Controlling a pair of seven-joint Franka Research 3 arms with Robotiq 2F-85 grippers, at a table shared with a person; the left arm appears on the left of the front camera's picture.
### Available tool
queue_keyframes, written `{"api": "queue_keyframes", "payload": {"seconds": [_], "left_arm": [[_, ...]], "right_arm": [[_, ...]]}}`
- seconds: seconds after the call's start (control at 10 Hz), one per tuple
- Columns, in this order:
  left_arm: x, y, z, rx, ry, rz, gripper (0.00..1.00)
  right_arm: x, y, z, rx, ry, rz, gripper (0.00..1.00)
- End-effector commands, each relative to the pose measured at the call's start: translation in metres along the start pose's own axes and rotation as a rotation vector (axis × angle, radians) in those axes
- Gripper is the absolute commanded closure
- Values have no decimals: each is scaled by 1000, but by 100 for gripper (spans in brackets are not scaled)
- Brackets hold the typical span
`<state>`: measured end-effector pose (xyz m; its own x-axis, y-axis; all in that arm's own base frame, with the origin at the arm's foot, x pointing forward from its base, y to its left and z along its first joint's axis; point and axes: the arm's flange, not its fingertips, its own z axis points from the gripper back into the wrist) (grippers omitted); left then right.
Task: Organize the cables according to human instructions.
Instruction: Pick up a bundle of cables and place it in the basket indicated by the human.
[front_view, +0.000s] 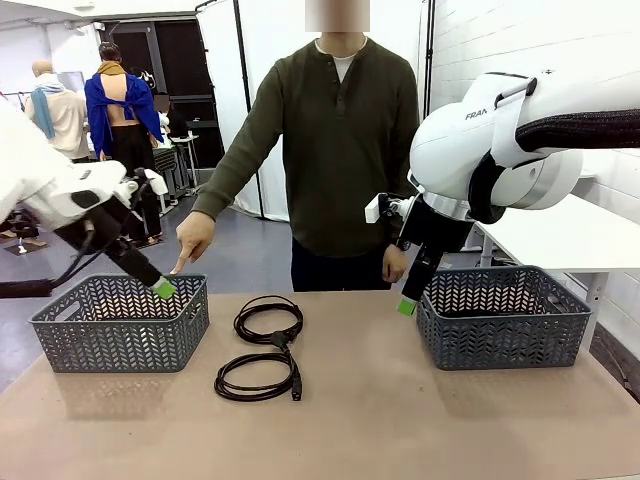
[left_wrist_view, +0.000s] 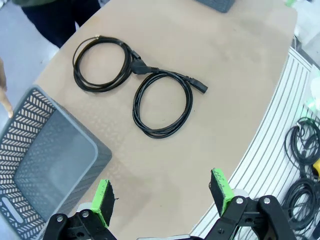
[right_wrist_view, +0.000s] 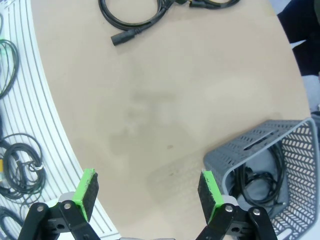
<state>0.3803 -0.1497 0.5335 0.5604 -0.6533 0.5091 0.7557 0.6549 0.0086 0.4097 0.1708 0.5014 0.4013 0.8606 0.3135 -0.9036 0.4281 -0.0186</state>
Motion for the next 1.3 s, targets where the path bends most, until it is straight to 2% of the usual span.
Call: {"api": "queue_keyframes", "payload": {"seconds": [0.0, 0.4, 0.6, 1.2], "left_arm": [[36, -5, -12, 24, 72, 70, 0], [84, -24, -58, 39, 216, 127, 0], [93, -28, -71, 33, 225, 122, 0], [85, -30, -74, 21, 209, 116, 0]], "right_arm": [[0, -1, -1, -3, 0, -3, 0], [0, -1, -1, -3, 0, -3, 0], [0, -1, -1, -3, 0, -3, 0], [0, -1, -1, -3, 0, -3, 0]]}}
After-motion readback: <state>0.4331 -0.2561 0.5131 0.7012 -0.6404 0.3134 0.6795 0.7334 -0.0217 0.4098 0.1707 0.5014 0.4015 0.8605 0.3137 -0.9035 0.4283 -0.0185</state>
